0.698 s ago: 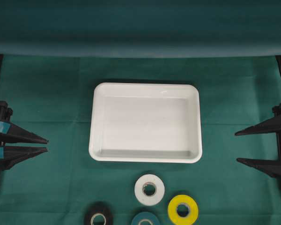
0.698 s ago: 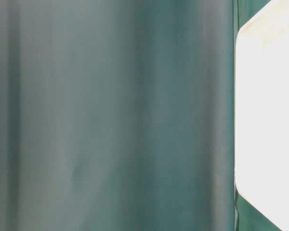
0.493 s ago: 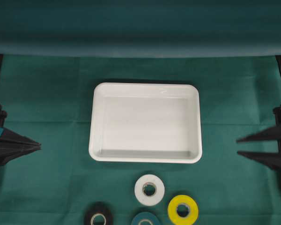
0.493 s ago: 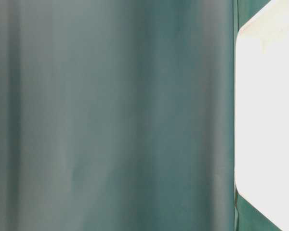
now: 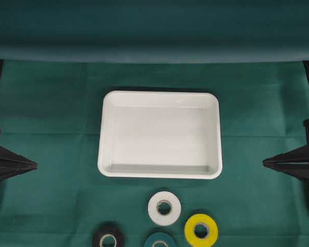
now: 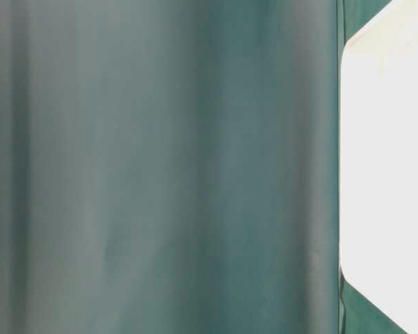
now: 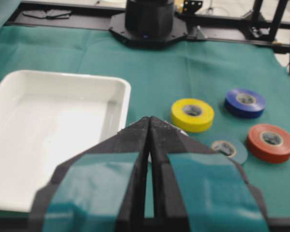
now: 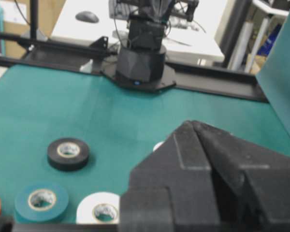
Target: Put the tape into the white case with the right arm.
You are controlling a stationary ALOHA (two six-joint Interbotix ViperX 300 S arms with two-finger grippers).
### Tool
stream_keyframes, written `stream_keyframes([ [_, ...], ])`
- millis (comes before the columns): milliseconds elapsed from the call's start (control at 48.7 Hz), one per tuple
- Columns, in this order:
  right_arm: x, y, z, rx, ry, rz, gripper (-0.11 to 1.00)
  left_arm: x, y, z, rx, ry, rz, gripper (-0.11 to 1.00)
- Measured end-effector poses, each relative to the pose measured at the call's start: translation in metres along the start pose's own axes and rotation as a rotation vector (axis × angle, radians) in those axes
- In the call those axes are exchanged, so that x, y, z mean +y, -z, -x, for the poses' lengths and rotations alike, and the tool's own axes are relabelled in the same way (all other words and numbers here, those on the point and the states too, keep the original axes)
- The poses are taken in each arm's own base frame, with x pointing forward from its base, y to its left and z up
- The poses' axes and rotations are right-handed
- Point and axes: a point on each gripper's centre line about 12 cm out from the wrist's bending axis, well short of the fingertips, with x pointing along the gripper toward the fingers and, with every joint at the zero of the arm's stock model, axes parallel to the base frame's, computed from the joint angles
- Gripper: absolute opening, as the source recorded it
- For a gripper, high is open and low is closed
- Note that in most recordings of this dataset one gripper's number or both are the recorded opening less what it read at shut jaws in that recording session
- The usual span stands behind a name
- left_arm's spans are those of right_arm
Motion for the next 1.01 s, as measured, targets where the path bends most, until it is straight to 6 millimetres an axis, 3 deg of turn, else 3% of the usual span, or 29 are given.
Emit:
stream_keyframes([
  [103,0.000,0.003,0.000,0.011,0.000,0.000,-0.06,0.000,0.004,0.002,0.005,0.000,-0.002,0.00],
  [205,0.000,0.008,0.001,0.025,-0.001,0.001,0.06,0.001,0.009,0.003,0.015,-0.001,-0.003,0.00],
  [287,0.000,0.010,0.001,0.029,-0.001,0.001,0.24,0.001,0.012,0.003,0.023,-0.001,-0.002,0.00],
  [431,0.000,0.011,0.002,0.031,-0.001,0.003,0.67,0.001,0.013,0.003,0.028,-0.002,-0.002,0.00],
  [472,0.000,0.012,0.002,0.035,-0.001,0.003,0.74,0.001,0.014,0.003,0.035,-0.002,-0.003,0.00],
  [1006,0.004,0.047,0.009,0.244,-0.025,0.014,0.71,0.003,0.060,0.011,0.210,-0.010,0.000,0.00],
])
